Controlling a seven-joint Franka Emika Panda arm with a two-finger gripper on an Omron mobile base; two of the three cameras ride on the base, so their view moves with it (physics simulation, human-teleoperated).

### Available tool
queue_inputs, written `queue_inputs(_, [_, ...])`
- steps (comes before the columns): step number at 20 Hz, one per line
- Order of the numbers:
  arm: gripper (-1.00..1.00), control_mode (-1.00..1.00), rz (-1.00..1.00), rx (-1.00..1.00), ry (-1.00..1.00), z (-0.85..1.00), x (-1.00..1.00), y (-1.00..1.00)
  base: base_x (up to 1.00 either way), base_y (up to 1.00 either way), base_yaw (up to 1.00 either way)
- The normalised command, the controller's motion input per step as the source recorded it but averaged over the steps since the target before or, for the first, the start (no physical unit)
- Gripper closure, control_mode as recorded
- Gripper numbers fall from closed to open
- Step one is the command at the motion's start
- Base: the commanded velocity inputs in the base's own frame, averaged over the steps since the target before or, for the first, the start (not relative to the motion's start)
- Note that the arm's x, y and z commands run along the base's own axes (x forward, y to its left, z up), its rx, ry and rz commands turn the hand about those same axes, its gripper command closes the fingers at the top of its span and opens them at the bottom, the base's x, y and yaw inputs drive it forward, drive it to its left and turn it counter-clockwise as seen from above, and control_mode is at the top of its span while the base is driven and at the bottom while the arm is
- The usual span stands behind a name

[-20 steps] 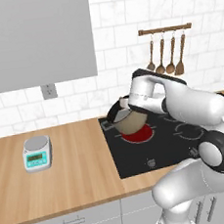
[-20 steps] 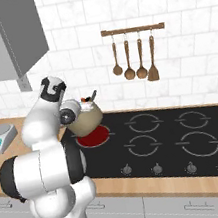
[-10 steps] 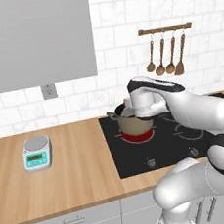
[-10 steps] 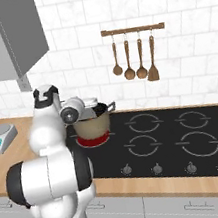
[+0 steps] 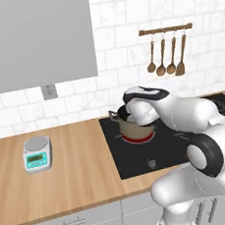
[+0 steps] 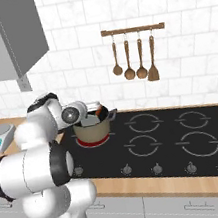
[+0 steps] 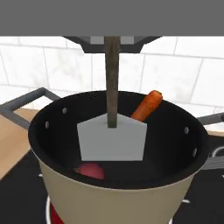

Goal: Put the carrot and tomato in the pot. Retrieve the spatula and lightly stir the vegetables in the pot.

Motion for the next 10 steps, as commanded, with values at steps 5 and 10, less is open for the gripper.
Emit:
queue_inputs(5, [1.0,-1.0,0.0,-0.08,0.1,-0.33,0.12,-0.07,0.0,0.0,0.0])
queue_inputs(10, [1.0,-1.0,0.02,-0.02,-0.17,0.18,0.02,0.0,0.0,0.0,0.0])
